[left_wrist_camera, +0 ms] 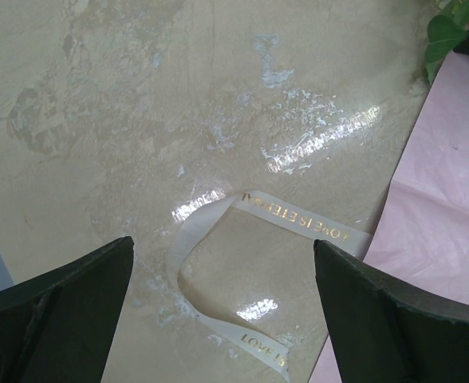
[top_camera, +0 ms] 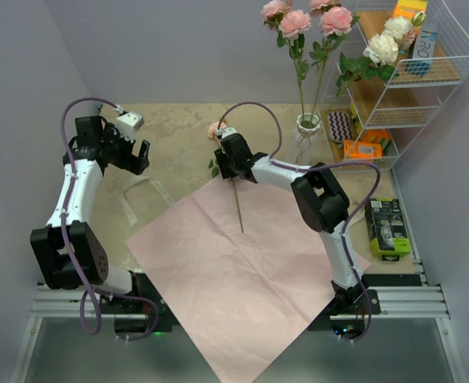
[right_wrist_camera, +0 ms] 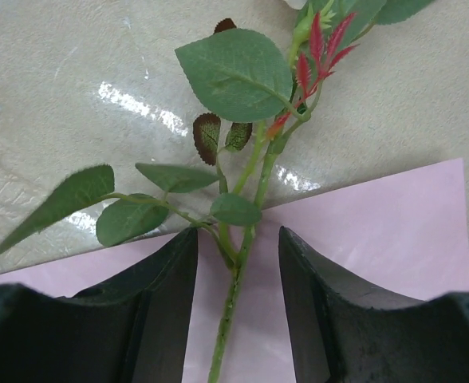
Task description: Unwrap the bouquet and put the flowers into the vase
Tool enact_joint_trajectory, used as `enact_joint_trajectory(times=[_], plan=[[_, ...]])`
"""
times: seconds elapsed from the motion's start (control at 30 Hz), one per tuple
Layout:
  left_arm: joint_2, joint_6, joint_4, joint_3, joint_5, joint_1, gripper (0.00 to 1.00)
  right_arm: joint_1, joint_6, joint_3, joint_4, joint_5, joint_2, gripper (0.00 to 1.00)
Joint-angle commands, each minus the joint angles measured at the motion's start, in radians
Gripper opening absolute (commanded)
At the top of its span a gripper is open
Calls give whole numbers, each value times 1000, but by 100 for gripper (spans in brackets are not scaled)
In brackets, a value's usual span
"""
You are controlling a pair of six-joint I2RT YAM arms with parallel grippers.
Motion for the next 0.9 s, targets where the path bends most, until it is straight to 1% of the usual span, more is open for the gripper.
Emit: enact_joint_trajectory(times=[0.0, 0.17, 0.33, 0.67, 0.8, 0.87], plan=[[-26, 5, 29, 1, 1, 8, 99, -5, 33, -2, 15, -12, -64, 49], [-25, 3, 31, -2, 2, 7, 99, -9, 38, -82, 79, -45, -136, 50], [-20, -8, 33, -2, 21, 7, 99, -15, 31, -73, 53, -52, -107, 50], [-28, 0, 37, -20, 10, 8, 99, -25, 12, 37, 12, -47, -16, 49], [-29, 3, 36, -25, 6, 8, 99, -32, 21, 64, 1, -67, 12, 47], [-29, 3, 39, -25, 4, 8, 99, -34, 21, 64, 3, -73, 19, 45]])
